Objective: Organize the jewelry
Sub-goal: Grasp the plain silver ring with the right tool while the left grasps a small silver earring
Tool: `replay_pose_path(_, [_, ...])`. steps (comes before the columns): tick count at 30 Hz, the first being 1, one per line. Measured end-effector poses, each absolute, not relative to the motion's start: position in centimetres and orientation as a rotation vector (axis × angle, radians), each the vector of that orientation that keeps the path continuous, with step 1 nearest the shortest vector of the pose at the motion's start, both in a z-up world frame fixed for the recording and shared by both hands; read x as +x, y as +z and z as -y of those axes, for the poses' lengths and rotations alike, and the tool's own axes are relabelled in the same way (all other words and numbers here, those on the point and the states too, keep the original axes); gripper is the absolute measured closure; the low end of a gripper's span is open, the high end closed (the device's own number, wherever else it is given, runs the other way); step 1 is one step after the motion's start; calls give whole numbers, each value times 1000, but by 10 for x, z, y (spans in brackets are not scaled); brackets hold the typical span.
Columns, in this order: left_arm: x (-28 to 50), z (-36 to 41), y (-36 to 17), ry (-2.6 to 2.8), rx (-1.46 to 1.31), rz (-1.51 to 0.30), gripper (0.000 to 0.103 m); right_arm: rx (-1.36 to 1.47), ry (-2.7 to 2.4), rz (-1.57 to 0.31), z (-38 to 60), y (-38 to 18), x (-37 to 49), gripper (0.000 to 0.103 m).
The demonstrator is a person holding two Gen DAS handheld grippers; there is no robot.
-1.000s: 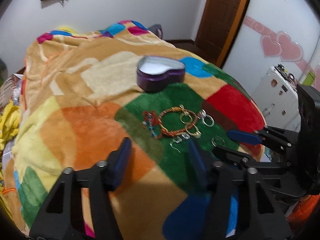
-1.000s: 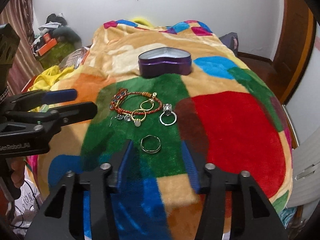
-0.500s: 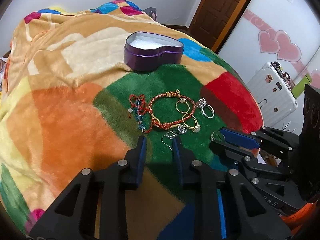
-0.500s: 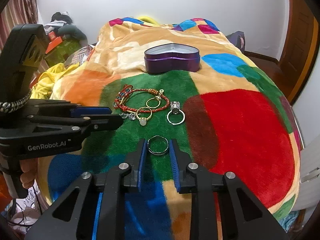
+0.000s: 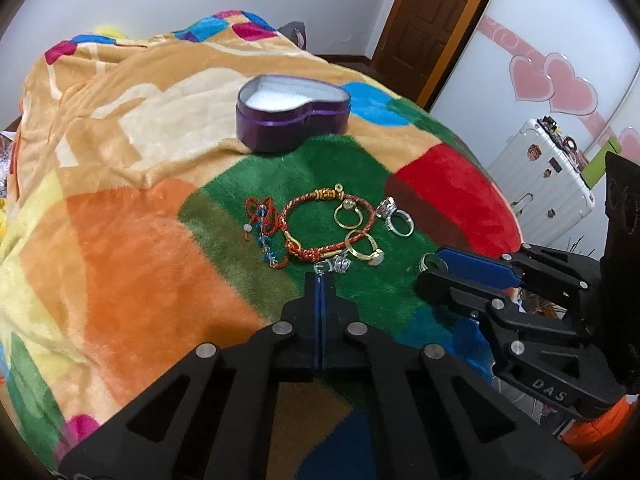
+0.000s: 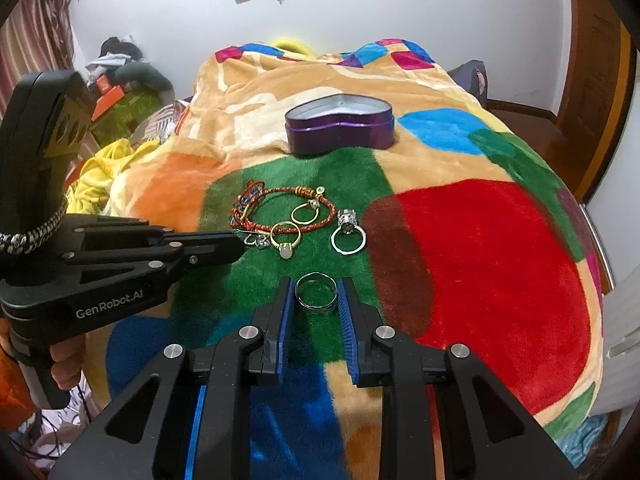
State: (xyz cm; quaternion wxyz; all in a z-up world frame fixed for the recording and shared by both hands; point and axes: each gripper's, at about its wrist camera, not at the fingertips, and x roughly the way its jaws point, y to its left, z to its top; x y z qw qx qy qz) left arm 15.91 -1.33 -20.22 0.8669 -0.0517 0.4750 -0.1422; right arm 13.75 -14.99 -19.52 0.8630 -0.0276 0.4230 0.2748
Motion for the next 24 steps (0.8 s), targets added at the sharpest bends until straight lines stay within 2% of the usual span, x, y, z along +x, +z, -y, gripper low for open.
replay_pose_path(24, [157,0,-110,-229,-68,-730,103,-17,518,-664,156,-127,152,83])
